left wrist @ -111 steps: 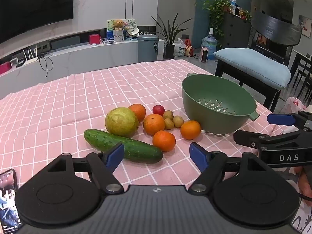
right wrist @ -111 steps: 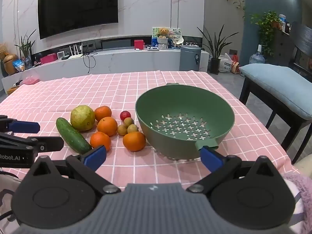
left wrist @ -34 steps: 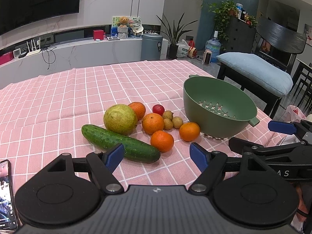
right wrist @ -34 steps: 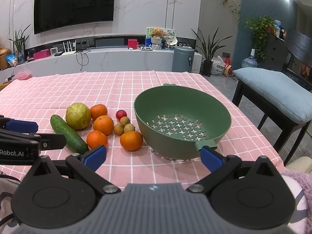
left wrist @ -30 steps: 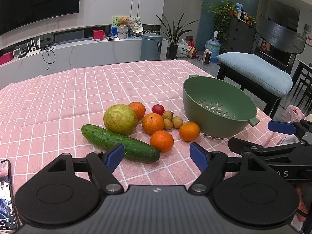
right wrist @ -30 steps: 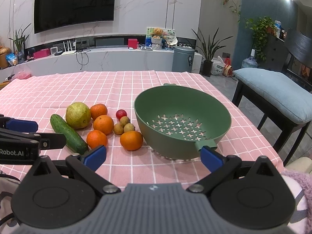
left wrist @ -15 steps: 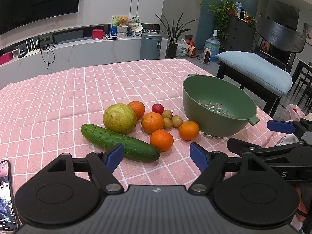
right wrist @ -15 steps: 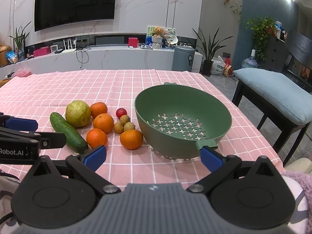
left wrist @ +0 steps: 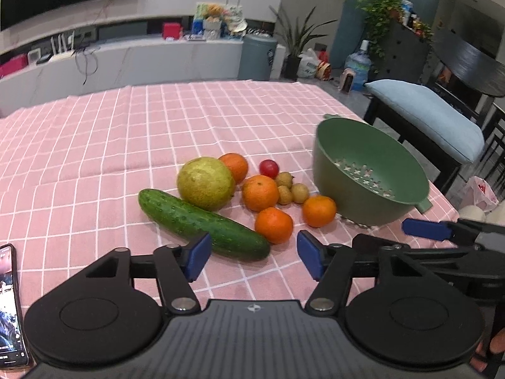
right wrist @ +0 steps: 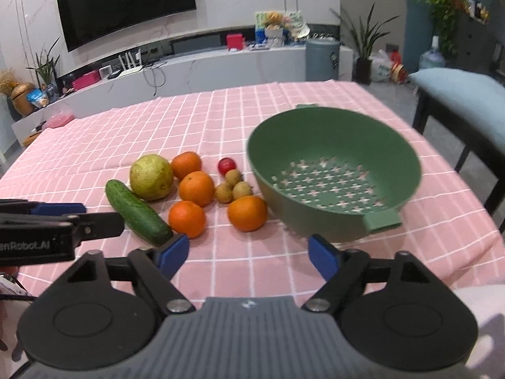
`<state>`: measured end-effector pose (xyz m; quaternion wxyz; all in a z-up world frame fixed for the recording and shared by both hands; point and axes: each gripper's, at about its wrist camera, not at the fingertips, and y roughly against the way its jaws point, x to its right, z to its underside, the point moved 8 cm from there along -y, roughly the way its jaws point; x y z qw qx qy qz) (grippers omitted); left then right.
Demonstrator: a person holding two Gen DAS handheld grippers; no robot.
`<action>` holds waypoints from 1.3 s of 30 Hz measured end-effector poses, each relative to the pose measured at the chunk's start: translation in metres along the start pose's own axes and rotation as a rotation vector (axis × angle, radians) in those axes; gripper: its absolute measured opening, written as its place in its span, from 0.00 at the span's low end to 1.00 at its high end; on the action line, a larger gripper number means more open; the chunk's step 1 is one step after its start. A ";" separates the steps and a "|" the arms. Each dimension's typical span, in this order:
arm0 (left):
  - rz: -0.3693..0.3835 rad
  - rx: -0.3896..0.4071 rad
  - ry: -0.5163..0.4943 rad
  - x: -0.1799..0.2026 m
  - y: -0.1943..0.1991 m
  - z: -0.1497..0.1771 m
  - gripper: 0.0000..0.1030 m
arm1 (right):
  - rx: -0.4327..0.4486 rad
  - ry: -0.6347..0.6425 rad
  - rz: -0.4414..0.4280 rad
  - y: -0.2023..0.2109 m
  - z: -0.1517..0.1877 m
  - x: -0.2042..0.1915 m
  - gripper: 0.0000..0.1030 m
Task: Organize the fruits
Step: 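Grasp an orange with the right gripper while the left gripper grasps the cucumber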
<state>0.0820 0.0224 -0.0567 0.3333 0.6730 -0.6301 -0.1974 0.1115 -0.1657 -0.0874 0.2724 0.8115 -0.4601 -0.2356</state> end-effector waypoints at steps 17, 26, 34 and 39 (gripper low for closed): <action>0.010 -0.159 0.392 -0.079 -0.064 -0.011 0.57 | -0.180 -0.123 -0.175 -0.081 -0.016 -0.039 0.50; 0.000 -0.177 0.468 -0.085 -0.083 -0.009 0.66 | -0.241 -0.203 -0.195 -0.105 -0.015 -0.041 0.44; -0.042 -0.192 0.428 -0.076 -0.092 -0.010 0.77 | -0.256 -0.249 -0.228 -0.114 -0.015 -0.037 0.40; -0.098 -0.210 0.394 -0.068 -0.096 -0.011 0.76 | -0.252 -0.212 -0.254 -0.107 -0.012 -0.041 0.39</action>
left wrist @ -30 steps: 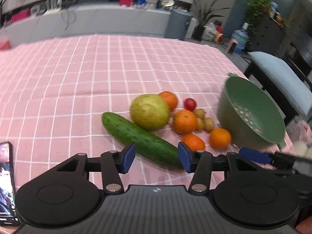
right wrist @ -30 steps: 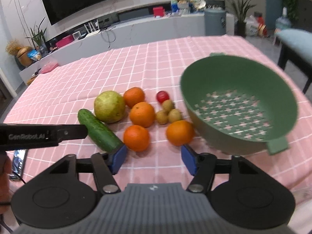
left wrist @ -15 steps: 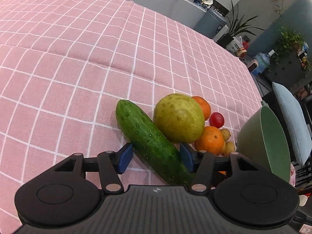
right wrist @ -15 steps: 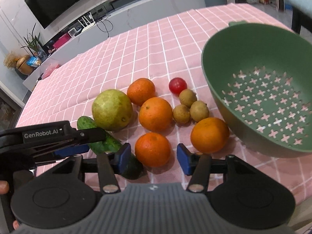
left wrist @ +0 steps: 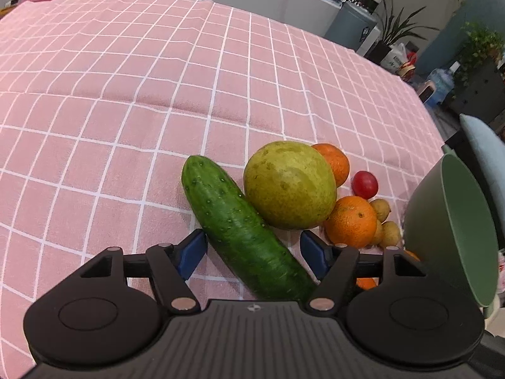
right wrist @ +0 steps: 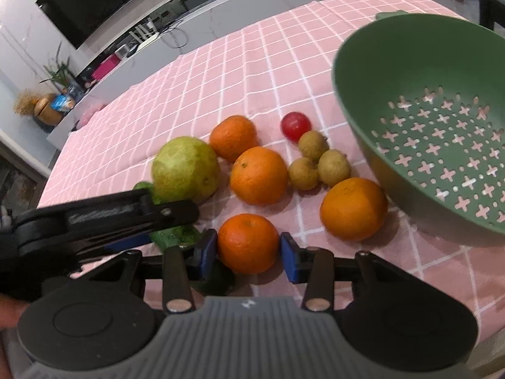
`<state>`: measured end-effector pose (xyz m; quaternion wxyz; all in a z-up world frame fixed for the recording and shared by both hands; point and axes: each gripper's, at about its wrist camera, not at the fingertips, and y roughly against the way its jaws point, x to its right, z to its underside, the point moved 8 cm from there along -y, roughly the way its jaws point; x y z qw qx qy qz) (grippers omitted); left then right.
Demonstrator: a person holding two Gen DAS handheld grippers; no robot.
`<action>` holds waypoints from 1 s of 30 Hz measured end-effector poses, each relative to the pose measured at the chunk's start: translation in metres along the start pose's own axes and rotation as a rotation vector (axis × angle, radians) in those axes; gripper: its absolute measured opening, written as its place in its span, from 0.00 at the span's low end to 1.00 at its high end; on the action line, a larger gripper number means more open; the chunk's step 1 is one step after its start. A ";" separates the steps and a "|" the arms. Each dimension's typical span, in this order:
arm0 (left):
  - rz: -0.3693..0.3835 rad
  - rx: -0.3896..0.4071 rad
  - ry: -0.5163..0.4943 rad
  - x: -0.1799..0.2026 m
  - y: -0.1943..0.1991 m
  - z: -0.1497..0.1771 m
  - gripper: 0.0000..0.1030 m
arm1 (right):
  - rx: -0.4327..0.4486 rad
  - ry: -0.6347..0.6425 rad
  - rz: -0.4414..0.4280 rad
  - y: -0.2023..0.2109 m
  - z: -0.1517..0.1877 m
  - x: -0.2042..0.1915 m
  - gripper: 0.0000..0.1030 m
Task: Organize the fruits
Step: 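Grasp an orange with the right gripper while the left gripper grasps the cucumber, then carry the orange with the right gripper while the left carries the cucumber over the colander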
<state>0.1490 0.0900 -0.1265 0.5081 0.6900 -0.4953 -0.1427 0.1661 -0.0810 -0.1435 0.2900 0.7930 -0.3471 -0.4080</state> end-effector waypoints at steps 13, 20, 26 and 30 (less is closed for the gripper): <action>-0.016 0.040 0.027 -0.007 0.028 0.009 0.47 | 0.022 0.054 -0.009 0.024 0.007 -0.007 0.38; -0.012 0.182 -0.063 0.008 0.068 0.011 0.41 | 0.084 0.133 0.003 0.053 0.006 -0.015 0.38; 0.028 0.268 -0.123 0.031 0.101 0.006 0.40 | 0.155 0.176 -0.004 0.087 -0.003 -0.014 0.38; 0.065 0.318 -0.181 0.060 0.121 0.000 0.40 | 0.212 0.206 0.002 0.111 -0.017 -0.009 0.38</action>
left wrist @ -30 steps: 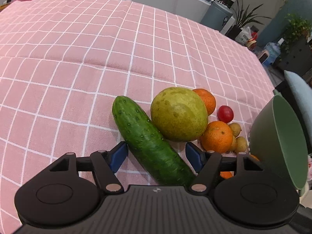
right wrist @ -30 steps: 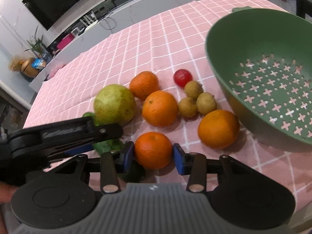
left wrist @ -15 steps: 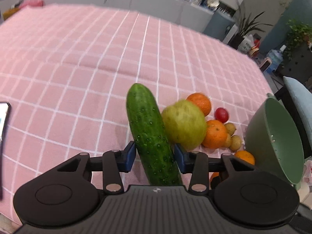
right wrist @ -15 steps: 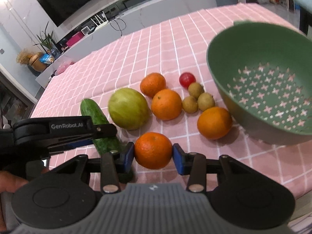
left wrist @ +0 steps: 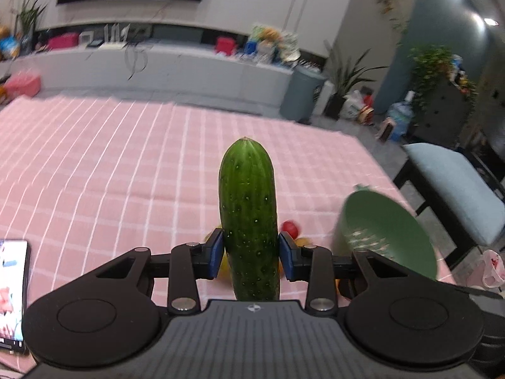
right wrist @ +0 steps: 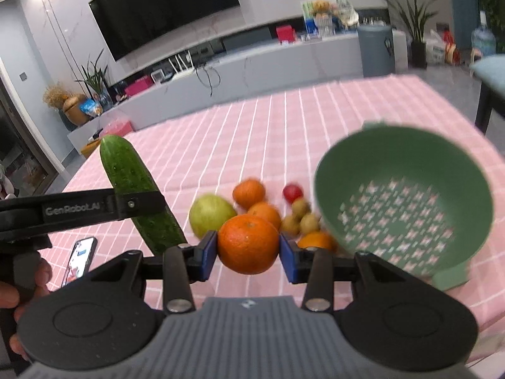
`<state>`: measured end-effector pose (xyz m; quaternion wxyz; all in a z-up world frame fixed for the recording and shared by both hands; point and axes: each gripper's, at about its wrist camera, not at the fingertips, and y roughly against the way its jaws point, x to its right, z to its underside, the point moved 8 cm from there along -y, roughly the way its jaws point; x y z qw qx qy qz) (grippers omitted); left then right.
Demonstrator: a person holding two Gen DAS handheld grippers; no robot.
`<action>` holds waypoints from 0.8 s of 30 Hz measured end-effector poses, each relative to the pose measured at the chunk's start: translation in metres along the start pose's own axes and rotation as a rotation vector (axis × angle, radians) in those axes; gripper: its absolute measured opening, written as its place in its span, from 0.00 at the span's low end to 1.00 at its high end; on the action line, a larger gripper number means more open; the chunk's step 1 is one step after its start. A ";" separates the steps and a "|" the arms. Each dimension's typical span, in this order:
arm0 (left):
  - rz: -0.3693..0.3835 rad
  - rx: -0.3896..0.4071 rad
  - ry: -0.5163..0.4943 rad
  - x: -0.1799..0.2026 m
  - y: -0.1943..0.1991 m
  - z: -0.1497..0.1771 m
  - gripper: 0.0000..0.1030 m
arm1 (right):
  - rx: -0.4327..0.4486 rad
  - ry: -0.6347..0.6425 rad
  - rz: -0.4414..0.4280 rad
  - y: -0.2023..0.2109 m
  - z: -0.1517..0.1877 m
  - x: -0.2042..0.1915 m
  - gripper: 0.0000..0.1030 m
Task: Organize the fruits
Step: 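Carry the orange with the right gripper while the left carries the cucumber over the colander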
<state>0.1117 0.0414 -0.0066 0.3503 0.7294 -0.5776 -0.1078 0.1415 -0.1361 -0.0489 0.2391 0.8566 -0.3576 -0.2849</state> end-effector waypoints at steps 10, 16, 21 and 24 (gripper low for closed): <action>0.145 0.055 -0.128 0.090 -0.008 -0.038 0.40 | 0.074 0.084 0.118 0.040 -0.040 0.049 0.38; 0.216 0.020 -0.190 0.133 -0.039 -0.036 0.40 | 0.035 0.141 0.209 0.036 -0.048 0.088 0.38; 0.233 -0.084 -0.240 0.154 -0.078 -0.021 0.40 | -0.031 0.201 0.249 0.019 -0.046 0.108 0.38; 0.235 -0.146 -0.248 0.158 -0.099 -0.008 0.40 | -0.088 0.248 0.267 0.003 -0.041 0.114 0.38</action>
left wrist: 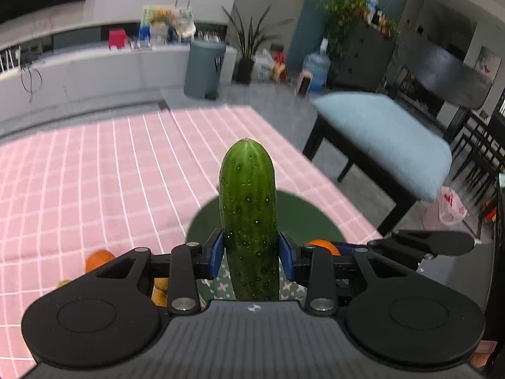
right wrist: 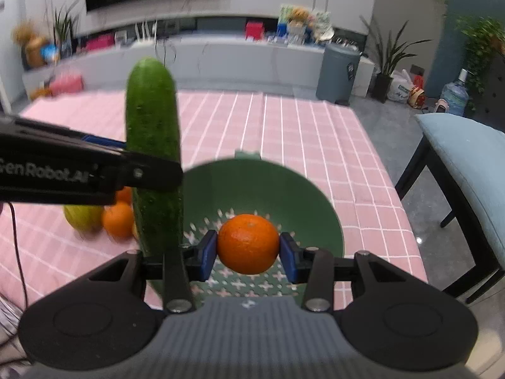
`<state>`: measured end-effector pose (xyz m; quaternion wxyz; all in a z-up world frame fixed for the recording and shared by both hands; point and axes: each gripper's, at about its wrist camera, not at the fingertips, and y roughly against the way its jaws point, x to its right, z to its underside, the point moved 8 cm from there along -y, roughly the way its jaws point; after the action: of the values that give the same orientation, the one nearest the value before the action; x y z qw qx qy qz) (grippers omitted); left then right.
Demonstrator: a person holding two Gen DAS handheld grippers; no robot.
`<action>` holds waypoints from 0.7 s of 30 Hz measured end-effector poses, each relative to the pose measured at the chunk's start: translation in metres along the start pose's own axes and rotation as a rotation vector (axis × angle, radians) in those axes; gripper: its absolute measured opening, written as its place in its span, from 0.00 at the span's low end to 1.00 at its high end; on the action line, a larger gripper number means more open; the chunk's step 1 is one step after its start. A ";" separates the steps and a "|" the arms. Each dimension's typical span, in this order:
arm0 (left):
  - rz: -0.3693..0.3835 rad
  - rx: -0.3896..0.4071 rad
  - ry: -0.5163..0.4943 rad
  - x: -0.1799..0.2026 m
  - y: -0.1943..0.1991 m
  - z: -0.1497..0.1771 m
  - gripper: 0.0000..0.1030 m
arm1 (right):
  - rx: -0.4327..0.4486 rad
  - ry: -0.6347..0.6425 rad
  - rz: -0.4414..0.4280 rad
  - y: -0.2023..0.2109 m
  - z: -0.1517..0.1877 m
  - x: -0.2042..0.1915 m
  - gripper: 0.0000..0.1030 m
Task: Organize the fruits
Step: 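Carry the orange with the right gripper while the left carries the cucumber over the colander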
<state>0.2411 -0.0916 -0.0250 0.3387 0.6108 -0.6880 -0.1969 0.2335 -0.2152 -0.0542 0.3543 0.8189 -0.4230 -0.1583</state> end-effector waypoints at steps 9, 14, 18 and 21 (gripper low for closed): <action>0.006 -0.140 0.011 -0.016 -0.038 0.024 0.40 | -0.159 0.077 0.001 -0.049 0.015 -0.003 0.38; 0.010 -0.178 0.024 -0.021 -0.052 0.030 0.40 | -0.184 0.083 -0.006 -0.063 0.017 -0.003 0.38; 0.022 -0.188 0.037 -0.024 -0.057 0.027 0.40 | -0.189 0.091 -0.009 -0.071 0.015 -0.003 0.38; 0.026 -0.197 0.043 -0.026 -0.062 0.025 0.41 | -0.199 0.098 -0.006 -0.076 0.014 -0.004 0.38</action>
<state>0.2678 -0.0804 -0.0908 0.4143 0.5697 -0.6657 -0.2463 0.2680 -0.1886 -0.1182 0.4537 0.7876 -0.3850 -0.1602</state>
